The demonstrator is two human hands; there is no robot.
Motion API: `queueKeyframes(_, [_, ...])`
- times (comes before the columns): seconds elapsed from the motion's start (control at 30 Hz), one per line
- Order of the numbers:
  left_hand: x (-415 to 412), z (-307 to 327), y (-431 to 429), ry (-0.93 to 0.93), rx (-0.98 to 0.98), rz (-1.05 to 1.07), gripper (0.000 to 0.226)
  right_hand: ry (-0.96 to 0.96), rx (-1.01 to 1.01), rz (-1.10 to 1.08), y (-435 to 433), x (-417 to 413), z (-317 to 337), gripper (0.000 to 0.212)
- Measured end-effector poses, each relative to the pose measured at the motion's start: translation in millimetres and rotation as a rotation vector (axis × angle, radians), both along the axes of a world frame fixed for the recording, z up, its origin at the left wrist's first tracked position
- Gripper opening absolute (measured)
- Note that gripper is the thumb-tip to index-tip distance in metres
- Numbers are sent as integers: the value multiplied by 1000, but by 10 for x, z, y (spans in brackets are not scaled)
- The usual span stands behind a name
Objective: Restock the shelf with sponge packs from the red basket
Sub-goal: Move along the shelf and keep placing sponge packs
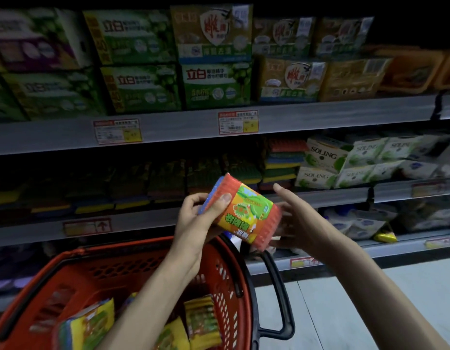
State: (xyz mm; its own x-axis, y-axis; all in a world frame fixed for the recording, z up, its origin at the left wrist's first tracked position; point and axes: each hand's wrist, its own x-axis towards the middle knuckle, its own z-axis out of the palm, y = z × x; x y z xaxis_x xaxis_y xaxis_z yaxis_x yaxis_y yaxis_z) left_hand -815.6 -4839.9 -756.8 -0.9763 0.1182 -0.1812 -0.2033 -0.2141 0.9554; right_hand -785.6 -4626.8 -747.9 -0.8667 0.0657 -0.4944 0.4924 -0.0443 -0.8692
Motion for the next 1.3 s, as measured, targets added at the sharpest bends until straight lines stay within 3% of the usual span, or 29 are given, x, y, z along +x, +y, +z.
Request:
queueKeyframes(0.1, [26, 16, -35, -32, 122, 28, 65, 32, -69, 61, -11, 84, 24, 81])
queueKeyframes(0.2, [49, 9, -67, -60, 187, 22, 55, 159, -67, 153, -81, 159, 70, 60])
queueKeyframes(0.37, [70, -25, -128, -93, 216, 19, 57, 291, -49, 1, -227, 165, 57, 38])
queueKeyframes(0.7, [93, -29, -164, -80, 119, 22, 70, 428, -87, -85, -386, 170, 16, 37])
queueKeyframes(0.97, [154, -79, -106, -137, 81, 8, 76, 417, -97, -155, -393, 133, -10, 33])
queueKeyframes(1.3, [221, -97, -270, -44, -33, -167, 62, 452, -97, -331, -237, -49, 40, 32])
